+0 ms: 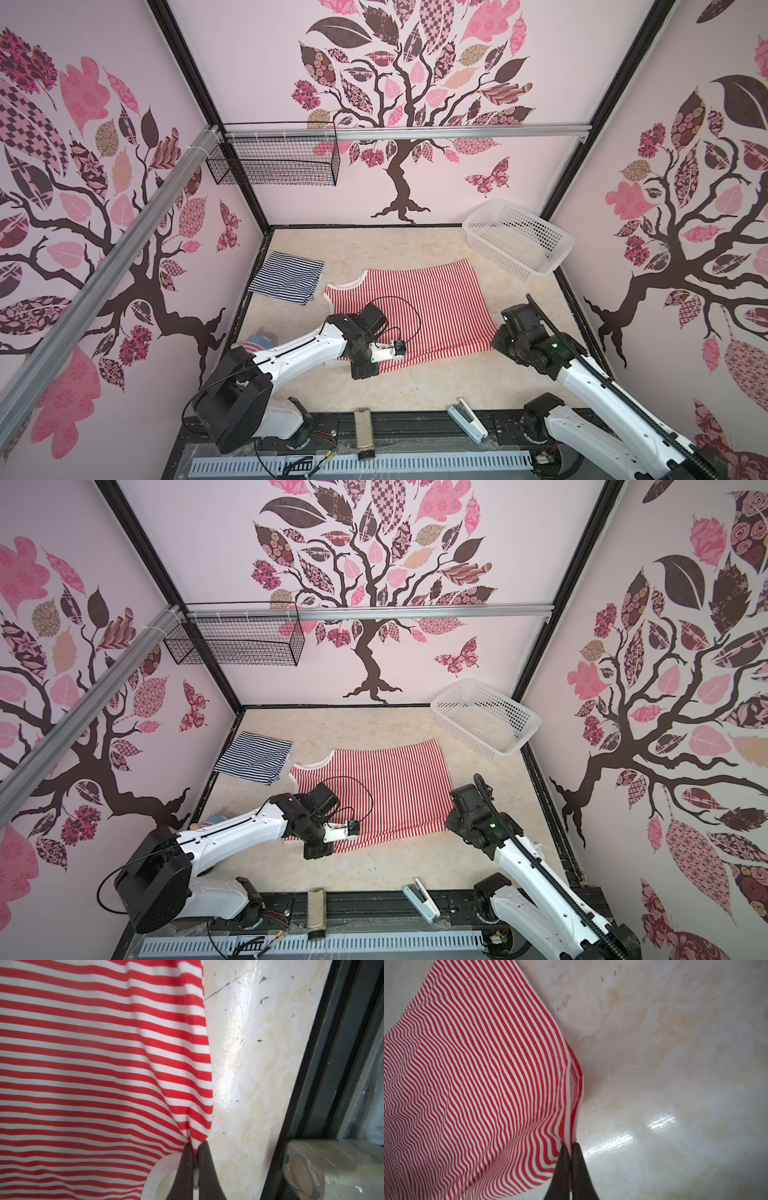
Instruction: Fold and stack the tank tops
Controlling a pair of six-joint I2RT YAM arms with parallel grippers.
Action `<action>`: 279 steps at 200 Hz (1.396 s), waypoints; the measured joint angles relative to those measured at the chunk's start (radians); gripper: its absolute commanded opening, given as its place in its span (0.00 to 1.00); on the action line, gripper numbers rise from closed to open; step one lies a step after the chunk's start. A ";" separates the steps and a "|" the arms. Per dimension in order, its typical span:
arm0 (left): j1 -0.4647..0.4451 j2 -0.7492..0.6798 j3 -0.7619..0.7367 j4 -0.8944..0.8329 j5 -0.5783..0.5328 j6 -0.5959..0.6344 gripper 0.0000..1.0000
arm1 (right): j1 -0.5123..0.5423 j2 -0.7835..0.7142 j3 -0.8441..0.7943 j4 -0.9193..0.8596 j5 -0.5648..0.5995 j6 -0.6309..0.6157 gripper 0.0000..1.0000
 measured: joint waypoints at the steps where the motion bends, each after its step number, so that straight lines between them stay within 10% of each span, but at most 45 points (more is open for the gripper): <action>1: 0.001 0.000 0.001 0.000 0.000 0.000 0.00 | 0.000 0.001 0.001 0.000 0.000 0.000 0.00; 221: 0.269 0.364 0.318 0.177 -0.178 -0.040 0.00 | -0.124 0.654 0.282 0.296 0.027 -0.230 0.00; 247: 0.278 0.385 0.327 0.208 -0.204 -0.047 0.36 | -0.138 0.708 0.307 0.305 0.021 -0.244 0.36; 279: 0.287 0.359 0.325 0.240 -0.251 -0.091 0.58 | -0.143 0.708 0.356 0.296 0.004 -0.269 0.47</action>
